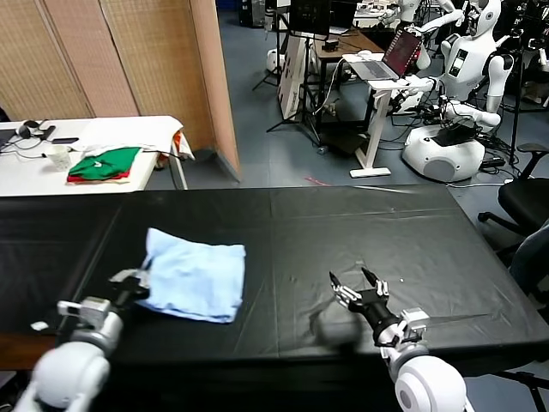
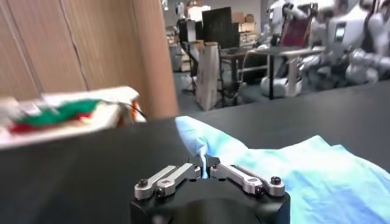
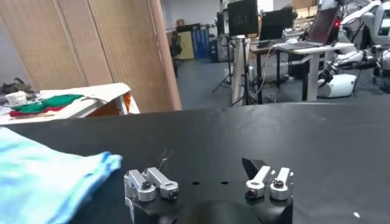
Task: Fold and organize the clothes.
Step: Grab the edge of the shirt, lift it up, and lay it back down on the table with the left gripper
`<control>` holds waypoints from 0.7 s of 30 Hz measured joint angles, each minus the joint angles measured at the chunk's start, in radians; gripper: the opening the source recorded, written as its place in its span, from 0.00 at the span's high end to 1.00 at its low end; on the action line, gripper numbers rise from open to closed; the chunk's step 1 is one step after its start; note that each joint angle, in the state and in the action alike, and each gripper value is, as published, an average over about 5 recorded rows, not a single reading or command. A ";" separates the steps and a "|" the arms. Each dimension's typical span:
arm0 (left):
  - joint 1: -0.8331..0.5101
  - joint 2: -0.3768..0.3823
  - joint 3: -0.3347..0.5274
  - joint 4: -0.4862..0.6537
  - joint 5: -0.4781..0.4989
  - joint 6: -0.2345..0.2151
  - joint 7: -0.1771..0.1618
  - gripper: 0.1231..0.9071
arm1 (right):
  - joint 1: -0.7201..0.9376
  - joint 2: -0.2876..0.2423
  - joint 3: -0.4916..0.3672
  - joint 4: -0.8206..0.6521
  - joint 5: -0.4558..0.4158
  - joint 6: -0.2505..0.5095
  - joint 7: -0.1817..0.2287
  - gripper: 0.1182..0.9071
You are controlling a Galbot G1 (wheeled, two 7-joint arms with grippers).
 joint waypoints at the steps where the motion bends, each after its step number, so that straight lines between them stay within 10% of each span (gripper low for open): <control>1: 0.009 0.031 -0.022 -0.003 -0.007 0.003 -0.001 0.93 | 0.002 0.000 -0.001 -0.001 0.002 0.000 0.000 0.00; 12: 0.084 0.193 -0.220 -0.096 -0.019 0.079 -0.056 0.93 | -0.002 0.018 -0.008 -0.025 0.001 0.006 -0.004 0.00; 21: 0.024 0.011 0.019 -0.226 -0.211 0.186 -0.195 0.93 | -0.021 0.022 0.008 -0.011 -0.018 0.006 -0.004 0.00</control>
